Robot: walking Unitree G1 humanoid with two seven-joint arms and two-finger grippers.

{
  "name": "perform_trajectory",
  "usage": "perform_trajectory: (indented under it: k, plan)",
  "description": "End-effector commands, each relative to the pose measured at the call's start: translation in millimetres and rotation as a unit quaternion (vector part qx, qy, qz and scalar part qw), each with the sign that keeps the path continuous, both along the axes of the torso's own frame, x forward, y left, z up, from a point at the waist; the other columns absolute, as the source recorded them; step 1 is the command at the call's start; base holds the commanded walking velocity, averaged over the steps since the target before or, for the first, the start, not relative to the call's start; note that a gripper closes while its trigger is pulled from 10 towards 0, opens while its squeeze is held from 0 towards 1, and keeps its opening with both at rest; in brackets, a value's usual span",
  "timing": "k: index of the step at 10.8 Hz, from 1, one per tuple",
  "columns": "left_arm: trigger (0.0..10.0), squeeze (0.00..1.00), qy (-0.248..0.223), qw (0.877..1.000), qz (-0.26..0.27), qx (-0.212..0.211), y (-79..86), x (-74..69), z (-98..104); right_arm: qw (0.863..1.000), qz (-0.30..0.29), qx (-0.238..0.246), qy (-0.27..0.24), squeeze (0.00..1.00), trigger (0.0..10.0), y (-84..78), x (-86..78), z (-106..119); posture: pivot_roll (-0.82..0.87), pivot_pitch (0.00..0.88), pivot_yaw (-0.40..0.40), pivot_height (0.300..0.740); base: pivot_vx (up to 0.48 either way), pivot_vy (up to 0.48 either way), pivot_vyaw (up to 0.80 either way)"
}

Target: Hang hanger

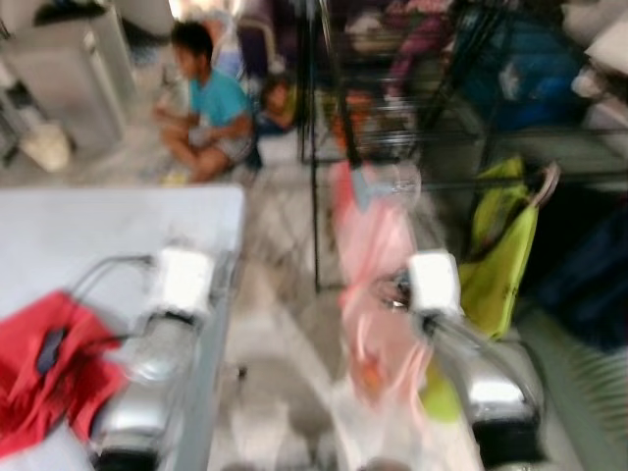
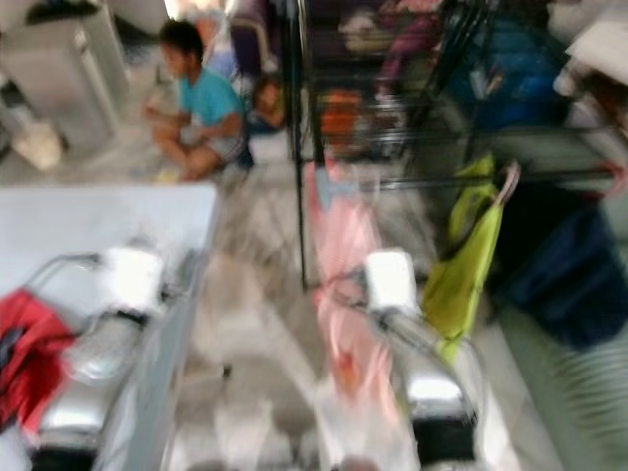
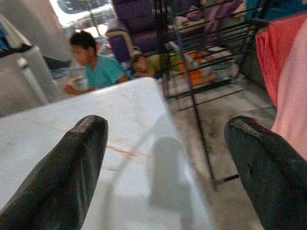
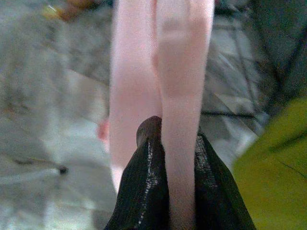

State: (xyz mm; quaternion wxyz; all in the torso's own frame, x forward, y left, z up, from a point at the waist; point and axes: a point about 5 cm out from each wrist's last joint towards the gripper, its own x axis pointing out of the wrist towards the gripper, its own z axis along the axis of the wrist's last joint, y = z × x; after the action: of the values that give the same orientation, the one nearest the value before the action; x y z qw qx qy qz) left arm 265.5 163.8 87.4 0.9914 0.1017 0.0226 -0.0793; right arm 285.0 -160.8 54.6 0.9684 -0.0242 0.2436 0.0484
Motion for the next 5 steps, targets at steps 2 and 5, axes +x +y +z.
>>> perform_trajectory:
  k: [2,5]
  plan:
    - [10.0,0.00,0.001,1.000,0.011,0.008,7.7,-3.8,1.2,1.000,-0.009,0.009,-0.021,0.00,10.0,2.5,18.9,13.3,0.03,0.007,0.006,0.740,0.000,0.000,0.00]
    - [10.0,0.00,0.003,1.000,0.011,0.007,6.7,-4.4,0.3,1.000,0.010,0.013,0.014,0.00,10.0,4.2,38.7,9.6,0.04,0.010,0.001,0.740,0.000,0.000,0.00]
